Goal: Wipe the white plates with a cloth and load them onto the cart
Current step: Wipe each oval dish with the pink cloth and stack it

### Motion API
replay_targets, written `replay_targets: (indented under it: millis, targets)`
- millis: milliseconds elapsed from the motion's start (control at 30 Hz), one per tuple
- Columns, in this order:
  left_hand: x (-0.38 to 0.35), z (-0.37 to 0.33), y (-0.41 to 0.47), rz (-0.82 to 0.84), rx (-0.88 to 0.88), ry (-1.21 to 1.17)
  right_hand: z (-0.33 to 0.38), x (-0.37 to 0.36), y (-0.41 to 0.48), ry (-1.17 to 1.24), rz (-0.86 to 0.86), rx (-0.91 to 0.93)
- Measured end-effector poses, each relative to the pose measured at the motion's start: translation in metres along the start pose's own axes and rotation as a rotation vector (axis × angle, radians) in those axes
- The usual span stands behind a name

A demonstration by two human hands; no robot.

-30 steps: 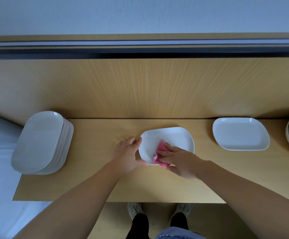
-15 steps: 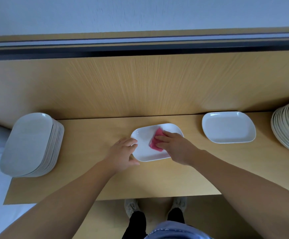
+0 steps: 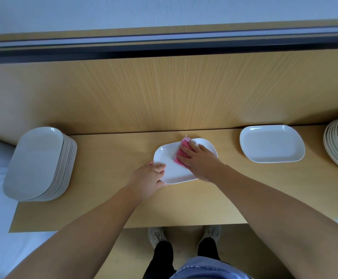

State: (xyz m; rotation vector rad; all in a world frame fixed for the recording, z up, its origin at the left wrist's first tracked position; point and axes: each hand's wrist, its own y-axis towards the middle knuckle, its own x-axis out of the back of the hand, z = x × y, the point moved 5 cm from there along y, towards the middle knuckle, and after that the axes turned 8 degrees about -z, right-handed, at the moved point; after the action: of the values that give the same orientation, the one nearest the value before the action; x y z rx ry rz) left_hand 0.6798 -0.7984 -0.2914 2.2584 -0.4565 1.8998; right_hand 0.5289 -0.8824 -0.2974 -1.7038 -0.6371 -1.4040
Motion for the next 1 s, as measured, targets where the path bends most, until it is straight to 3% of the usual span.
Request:
replay_targets:
  millis: [133, 233, 367, 600, 867, 1000]
  targets:
    - [0.002, -0.001, 0.005, 0.098, 0.039, -0.009, -0.023, 0.003, -0.013, -0.030, 0.020, -0.122]
    - [-0.006, -0.001, 0.006, 0.074, 0.002, 0.002, -0.030, 0.001, -0.024, -0.009, 0.035, -0.180]
    - [-0.016, 0.004, 0.004, 0.206, 0.016, 0.041, -0.024, -0.003, -0.031, 0.039, 0.071, -0.231]
    - [-0.016, 0.004, 0.008, 0.134, 0.012, 0.168, -0.006, -0.009, -0.053, -0.007, 0.147, -0.171]
    - [-0.017, 0.003, 0.013, 0.228, 0.017, 0.175, 0.011, -0.003, -0.064, 0.034, 0.202, -0.131]
    - [-0.012, 0.002, 0.010, 0.216, 0.072, 0.096, -0.004, 0.003, -0.066, 0.207, 0.146, -0.133]
